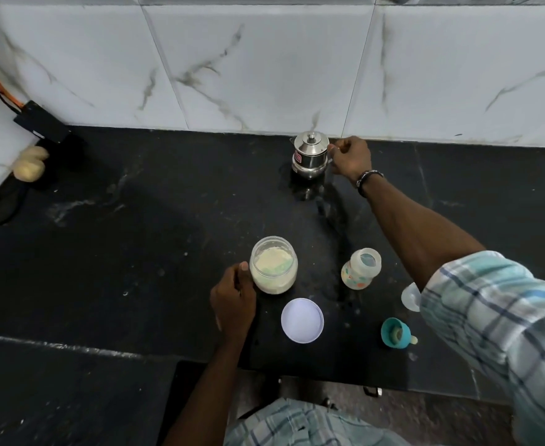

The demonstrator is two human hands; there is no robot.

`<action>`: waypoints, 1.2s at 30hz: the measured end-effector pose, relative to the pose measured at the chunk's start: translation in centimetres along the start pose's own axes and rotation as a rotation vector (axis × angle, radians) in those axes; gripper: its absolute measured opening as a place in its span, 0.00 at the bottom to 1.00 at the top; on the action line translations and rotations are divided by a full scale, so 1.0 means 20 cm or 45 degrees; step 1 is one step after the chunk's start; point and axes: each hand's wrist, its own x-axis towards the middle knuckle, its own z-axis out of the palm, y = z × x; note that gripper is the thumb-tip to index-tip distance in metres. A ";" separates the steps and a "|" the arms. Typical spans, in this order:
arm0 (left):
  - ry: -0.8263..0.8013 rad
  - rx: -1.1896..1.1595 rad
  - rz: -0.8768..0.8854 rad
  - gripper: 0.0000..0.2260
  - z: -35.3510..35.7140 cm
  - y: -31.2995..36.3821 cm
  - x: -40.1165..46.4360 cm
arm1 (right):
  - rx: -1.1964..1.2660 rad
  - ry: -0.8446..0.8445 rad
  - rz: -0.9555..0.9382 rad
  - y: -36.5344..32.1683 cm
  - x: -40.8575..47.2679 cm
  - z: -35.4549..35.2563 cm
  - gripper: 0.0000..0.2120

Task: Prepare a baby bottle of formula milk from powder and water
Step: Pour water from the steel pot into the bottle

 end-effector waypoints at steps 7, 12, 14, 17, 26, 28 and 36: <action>-0.014 0.005 0.019 0.17 0.00 0.01 0.00 | 0.028 -0.072 0.101 0.05 0.08 0.02 0.13; -0.013 0.018 0.003 0.17 0.00 0.02 0.00 | 0.211 -0.159 0.168 0.06 0.08 0.01 0.14; -0.019 0.023 -0.013 0.18 0.00 0.02 0.00 | 0.266 -0.189 0.178 0.07 0.06 0.01 0.13; -0.026 0.016 -0.037 0.18 0.00 0.02 0.00 | 0.330 -0.191 0.177 0.09 0.03 0.01 0.15; 0.030 -0.084 -0.054 0.19 -0.01 0.04 0.00 | 0.432 -0.176 0.102 0.10 -0.24 -0.24 0.12; 0.071 -0.172 -0.084 0.19 -0.02 0.05 -0.01 | 0.415 -0.168 0.064 0.09 -0.32 -0.34 0.12; 0.372 -0.400 0.163 0.12 -0.11 0.29 -0.10 | 0.273 -0.152 -0.046 0.04 -0.68 -0.75 0.14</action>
